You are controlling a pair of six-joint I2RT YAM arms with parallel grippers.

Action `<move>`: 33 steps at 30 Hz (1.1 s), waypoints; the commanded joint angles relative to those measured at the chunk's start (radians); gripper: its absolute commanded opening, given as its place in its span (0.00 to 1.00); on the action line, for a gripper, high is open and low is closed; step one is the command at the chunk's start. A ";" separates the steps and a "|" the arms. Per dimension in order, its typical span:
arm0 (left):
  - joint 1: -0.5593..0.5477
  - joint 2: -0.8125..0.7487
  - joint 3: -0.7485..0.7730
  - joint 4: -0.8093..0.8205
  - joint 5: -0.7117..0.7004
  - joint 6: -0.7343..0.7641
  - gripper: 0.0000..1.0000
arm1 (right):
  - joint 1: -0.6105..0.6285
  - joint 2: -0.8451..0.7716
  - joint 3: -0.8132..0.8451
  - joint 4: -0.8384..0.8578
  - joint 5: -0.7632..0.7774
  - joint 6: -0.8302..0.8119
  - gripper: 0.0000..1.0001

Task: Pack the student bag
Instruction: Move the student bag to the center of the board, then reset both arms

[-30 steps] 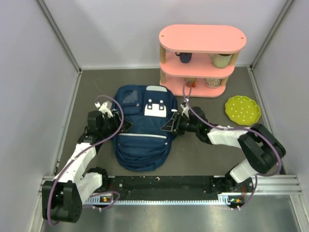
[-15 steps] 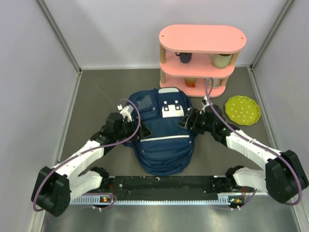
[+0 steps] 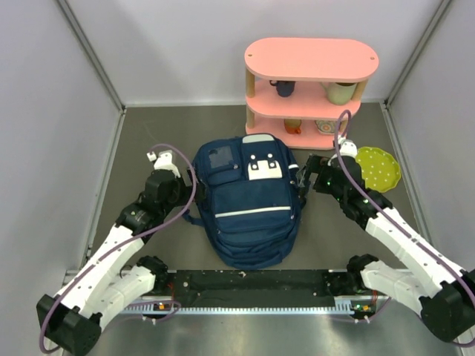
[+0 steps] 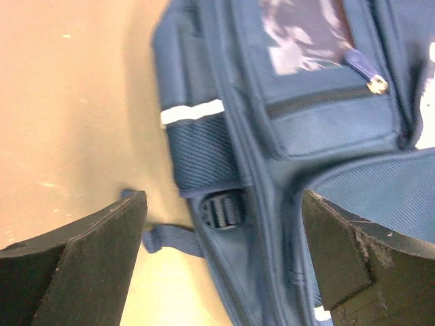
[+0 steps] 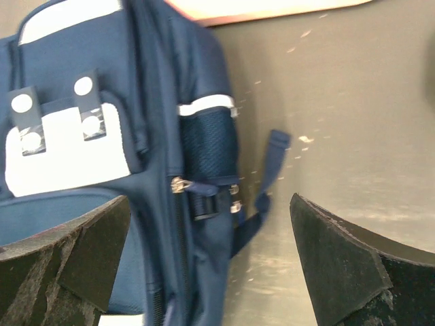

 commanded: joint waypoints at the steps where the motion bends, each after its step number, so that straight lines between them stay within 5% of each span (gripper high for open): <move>1: 0.030 -0.015 0.044 -0.027 -0.192 0.019 0.99 | -0.023 -0.065 0.008 -0.047 0.224 -0.081 0.99; 5: 0.095 0.017 0.058 0.004 -0.180 0.017 0.99 | -0.026 -0.108 -0.078 -0.055 0.584 -0.019 0.99; 8: 0.119 0.068 0.104 -0.039 -0.218 -0.019 0.99 | -0.028 -0.131 -0.121 -0.057 0.692 -0.032 0.99; 15: 0.119 0.084 0.109 -0.026 -0.250 -0.041 0.98 | -0.028 -0.146 -0.201 -0.018 0.686 -0.092 0.99; 25: 0.119 0.005 0.037 0.040 -0.266 -0.013 0.99 | -0.026 -0.178 -0.349 0.290 0.561 -0.225 0.99; 29: 0.119 -0.013 0.026 0.034 -0.286 -0.003 0.99 | -0.026 -0.166 -0.385 0.428 0.568 -0.307 0.99; 33: 0.119 -0.025 0.017 0.034 -0.292 -0.003 0.99 | -0.028 -0.107 -0.466 0.767 0.608 -0.445 0.99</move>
